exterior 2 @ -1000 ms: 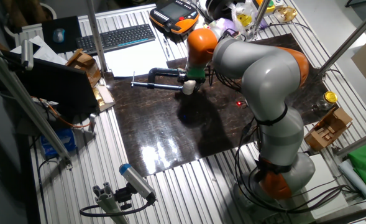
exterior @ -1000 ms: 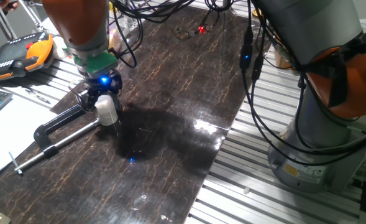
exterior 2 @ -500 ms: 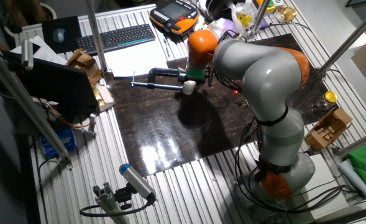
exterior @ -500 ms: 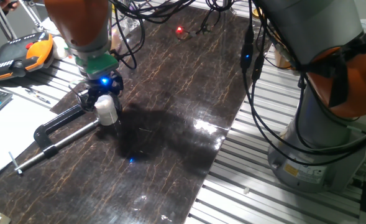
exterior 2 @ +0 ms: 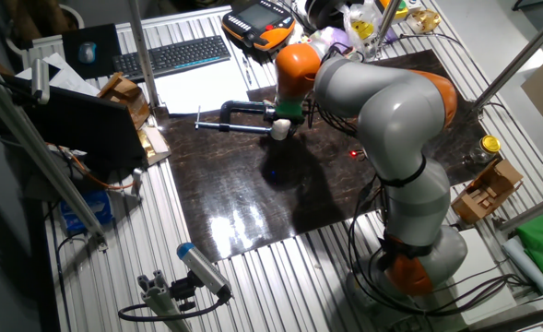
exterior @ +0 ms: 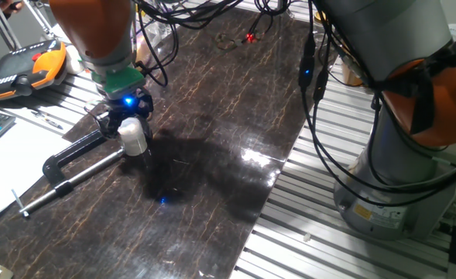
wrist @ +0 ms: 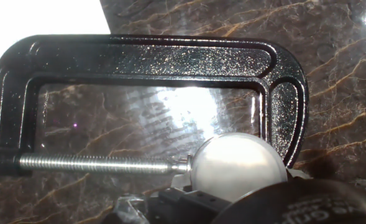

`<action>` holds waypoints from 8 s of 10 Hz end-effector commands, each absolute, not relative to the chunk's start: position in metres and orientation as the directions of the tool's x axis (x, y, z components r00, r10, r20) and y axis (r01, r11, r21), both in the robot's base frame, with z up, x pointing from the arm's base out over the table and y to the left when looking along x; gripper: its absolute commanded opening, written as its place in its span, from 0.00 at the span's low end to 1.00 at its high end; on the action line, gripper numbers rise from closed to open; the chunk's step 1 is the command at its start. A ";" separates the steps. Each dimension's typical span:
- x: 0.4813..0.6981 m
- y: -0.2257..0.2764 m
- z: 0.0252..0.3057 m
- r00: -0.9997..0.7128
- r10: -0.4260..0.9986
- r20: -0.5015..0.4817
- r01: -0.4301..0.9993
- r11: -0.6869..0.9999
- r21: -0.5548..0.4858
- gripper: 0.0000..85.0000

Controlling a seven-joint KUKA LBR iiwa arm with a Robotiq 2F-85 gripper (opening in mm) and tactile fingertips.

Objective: Screw the lid onto the jar

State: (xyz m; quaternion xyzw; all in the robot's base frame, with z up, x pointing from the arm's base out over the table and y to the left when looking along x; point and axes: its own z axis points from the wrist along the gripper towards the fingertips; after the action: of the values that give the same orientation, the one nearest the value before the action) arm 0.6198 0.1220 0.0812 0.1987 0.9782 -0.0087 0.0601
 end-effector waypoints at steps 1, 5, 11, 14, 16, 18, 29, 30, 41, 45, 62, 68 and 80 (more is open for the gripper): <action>0.620 0.122 0.081 -0.913 0.389 -0.123 0.391 0.920 0.008 0.81; 0.620 0.122 0.080 -0.866 0.485 -0.119 0.485 0.874 0.035 0.81; 0.620 0.123 0.080 -0.747 0.655 -0.113 0.654 0.755 0.050 0.82; 0.620 0.123 0.080 -0.670 0.735 -0.108 0.733 0.677 0.060 0.82; 0.620 0.123 0.079 -0.607 0.788 -0.104 0.786 0.614 0.067 0.82; 0.620 0.123 0.079 -0.548 0.830 -0.103 0.828 0.556 0.073 0.82; 0.621 0.124 0.077 -0.125 0.988 -0.093 0.985 0.135 0.104 0.83; 0.621 0.124 0.077 -0.099 0.991 -0.095 0.989 0.109 0.105 0.83; 0.622 0.125 0.075 0.179 0.981 -0.073 0.982 -0.173 0.079 0.82; 0.623 0.125 0.073 0.255 0.965 -0.055 0.964 -0.250 0.085 0.84; 0.624 0.121 0.077 -0.630 0.771 -0.092 0.772 0.635 0.028 1.00; 0.621 0.120 0.083 -0.949 0.306 -0.077 0.310 0.950 -0.041 1.00; 0.617 0.120 0.083 -0.993 -0.086 -0.080 -0.086 0.996 0.001 1.00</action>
State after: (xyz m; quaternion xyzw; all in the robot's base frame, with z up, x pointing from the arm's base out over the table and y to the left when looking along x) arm 0.6174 0.1197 0.0832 0.4445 0.8949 -0.0173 0.0367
